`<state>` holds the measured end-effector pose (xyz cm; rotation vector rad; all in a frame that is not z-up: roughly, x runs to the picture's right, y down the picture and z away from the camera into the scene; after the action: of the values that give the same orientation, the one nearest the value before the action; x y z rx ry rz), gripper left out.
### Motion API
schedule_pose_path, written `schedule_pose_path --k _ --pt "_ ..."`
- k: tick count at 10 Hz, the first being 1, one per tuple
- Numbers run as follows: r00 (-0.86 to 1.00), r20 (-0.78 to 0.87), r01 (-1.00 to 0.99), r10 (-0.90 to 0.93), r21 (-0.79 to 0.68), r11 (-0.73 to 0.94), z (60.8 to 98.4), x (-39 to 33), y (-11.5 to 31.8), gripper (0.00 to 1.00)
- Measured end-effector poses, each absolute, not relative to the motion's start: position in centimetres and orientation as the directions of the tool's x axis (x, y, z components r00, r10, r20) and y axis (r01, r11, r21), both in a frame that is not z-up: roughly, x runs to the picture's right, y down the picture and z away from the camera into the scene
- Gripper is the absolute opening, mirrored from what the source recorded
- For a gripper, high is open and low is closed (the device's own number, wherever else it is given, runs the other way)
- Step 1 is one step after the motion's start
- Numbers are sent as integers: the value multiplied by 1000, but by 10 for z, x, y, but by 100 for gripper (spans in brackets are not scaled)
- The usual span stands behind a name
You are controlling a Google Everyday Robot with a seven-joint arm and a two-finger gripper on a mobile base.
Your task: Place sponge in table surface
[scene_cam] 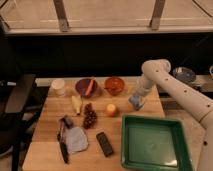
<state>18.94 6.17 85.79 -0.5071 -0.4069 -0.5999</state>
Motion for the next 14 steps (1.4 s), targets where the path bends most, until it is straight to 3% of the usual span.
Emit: schedule_pose_path --k 2,7,8,14 --pt "762 494 612 -418 -341 714 867 190 61 58" --pt "790 437 582 -430 -314 750 841 193 41 6" --pt "793 432 578 -431 -306 757 831 190 37 1" --pt "711 504 653 -490 -215 726 764 122 57 0"
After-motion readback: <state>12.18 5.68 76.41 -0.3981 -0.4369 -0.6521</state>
